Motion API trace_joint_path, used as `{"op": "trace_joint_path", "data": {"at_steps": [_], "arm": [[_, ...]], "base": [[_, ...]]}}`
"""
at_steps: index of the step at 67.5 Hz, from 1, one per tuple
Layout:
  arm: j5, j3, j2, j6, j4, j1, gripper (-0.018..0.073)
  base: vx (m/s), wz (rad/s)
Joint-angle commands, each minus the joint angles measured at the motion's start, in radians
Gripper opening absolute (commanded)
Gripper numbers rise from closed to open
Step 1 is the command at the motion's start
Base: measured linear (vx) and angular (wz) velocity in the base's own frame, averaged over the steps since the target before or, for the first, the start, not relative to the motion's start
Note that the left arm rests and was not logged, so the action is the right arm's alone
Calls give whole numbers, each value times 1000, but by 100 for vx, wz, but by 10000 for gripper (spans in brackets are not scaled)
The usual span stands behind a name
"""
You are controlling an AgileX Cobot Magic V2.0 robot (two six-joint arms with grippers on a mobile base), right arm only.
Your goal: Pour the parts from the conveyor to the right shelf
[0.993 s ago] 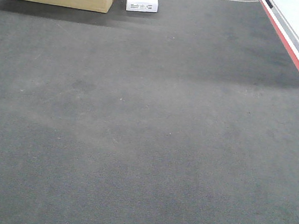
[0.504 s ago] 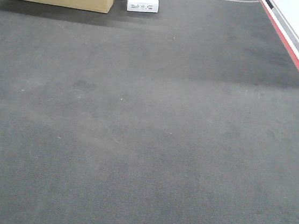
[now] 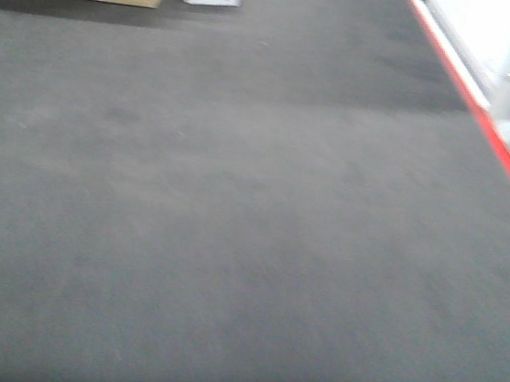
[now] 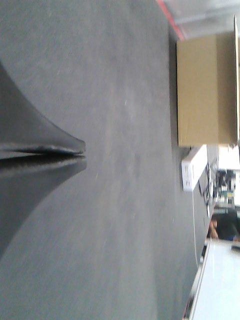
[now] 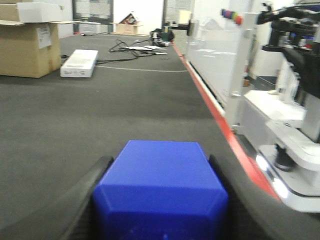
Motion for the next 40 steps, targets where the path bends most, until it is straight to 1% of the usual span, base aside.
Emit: {"op": "trace_joint_path", "data": {"at_steps": [1, 18, 40], "arm": [[-74, -27, 13, -9, -1, -4, -6], [-75, -27, 13, -9, -1, -4, -6], [-74, -27, 13, -9, -1, -4, -6]], "base": [[-39, -42], [-45, -56], [-50, -71]]}}
